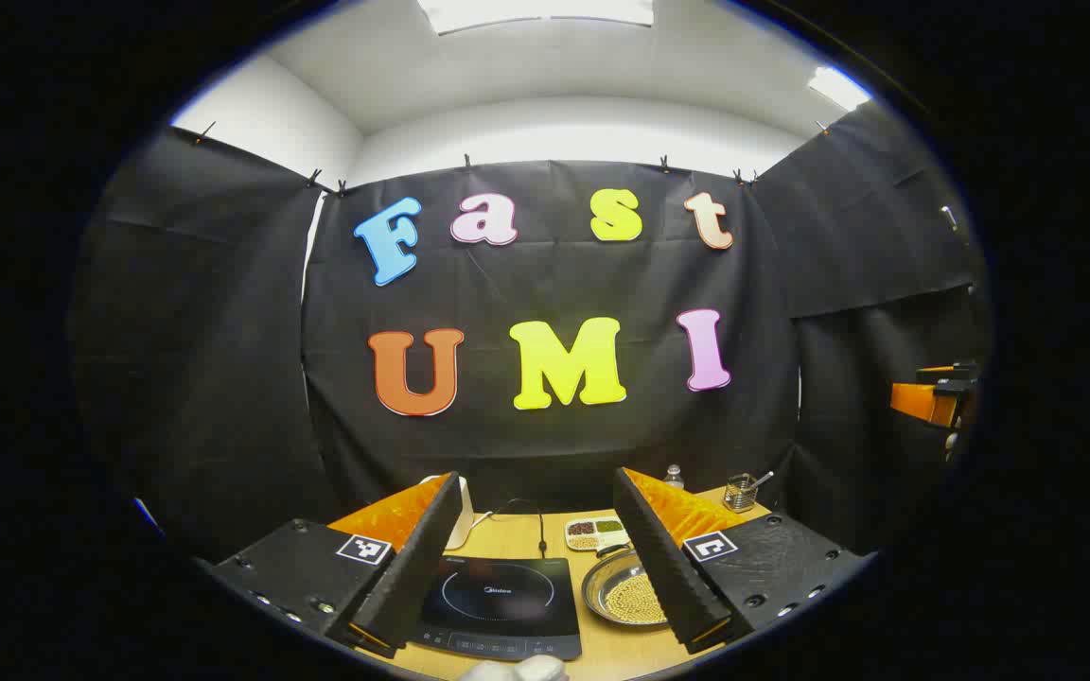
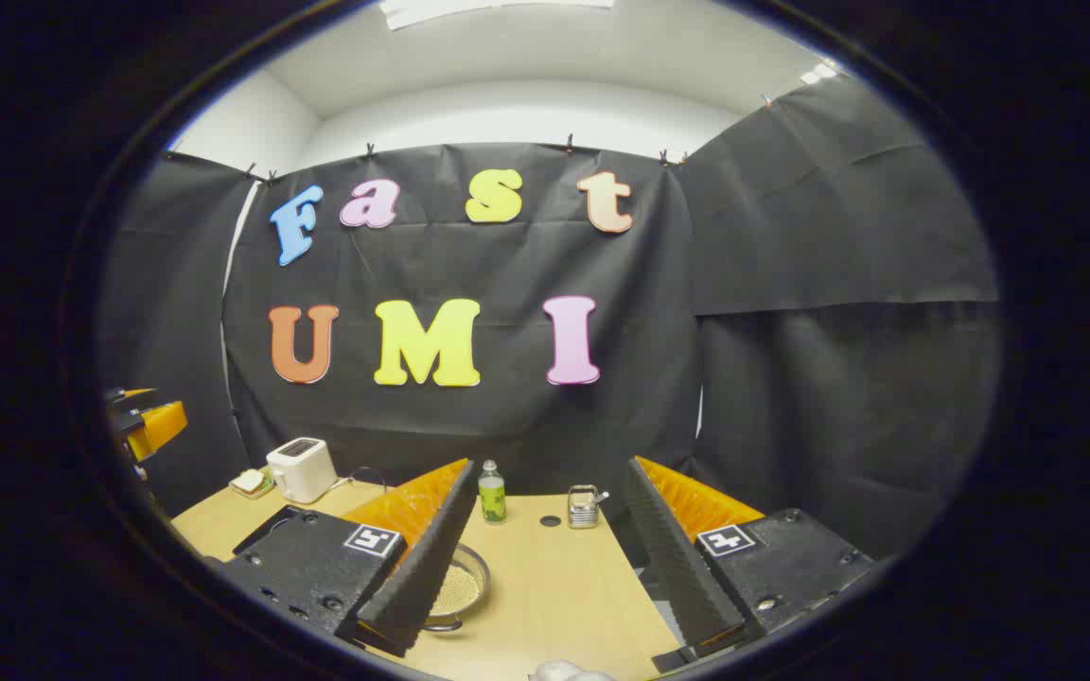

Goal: First push the handle of the pot to place it horizontally, then grasp the pot with both hands and set it on the induction cooktop.

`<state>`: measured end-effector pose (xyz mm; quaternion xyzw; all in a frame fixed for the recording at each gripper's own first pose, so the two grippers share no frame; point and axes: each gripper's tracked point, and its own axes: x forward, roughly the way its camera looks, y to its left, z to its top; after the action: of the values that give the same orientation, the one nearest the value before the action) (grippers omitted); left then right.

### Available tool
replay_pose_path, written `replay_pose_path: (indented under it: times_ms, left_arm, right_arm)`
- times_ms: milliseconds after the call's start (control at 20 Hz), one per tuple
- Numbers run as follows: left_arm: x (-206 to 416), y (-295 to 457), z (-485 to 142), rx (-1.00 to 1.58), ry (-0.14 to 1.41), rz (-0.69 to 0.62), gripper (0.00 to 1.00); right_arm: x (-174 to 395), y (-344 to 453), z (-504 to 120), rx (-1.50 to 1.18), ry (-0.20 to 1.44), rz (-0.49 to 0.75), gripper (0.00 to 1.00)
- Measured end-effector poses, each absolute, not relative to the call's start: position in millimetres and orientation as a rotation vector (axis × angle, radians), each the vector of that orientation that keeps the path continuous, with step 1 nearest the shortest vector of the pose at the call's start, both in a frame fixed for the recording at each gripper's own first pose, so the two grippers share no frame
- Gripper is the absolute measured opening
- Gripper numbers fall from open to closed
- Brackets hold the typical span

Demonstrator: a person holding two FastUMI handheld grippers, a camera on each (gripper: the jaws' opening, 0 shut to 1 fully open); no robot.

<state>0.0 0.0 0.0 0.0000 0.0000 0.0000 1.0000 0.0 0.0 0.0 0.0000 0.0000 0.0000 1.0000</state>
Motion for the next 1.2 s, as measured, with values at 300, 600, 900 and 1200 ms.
replay_pose_path:
  times_ms: [300,600,900,1200]
  left_arm:
    - [-11.4,13.0,11.1,-0.013,-0.024,0.015,0.96]
    - [-22.3,25.6,16.9,-0.021,-0.034,0.042,0.96]
    - [-21.0,33.6,18.1,-0.016,-0.038,0.058,0.96]
    - [-16.5,33.5,16.9,0.002,-0.035,0.055,0.96]
  right_arm:
    - [-13.6,10.8,9.5,-0.005,-0.028,0.011,0.97]
    - [-18.3,15.7,27.0,0.011,-0.078,0.012,0.96]
    - [-10.2,22.5,23.6,0.004,-0.059,0.013,0.96]
    - [-1.8,28.2,11.6,0.026,0.003,0.024,0.42]
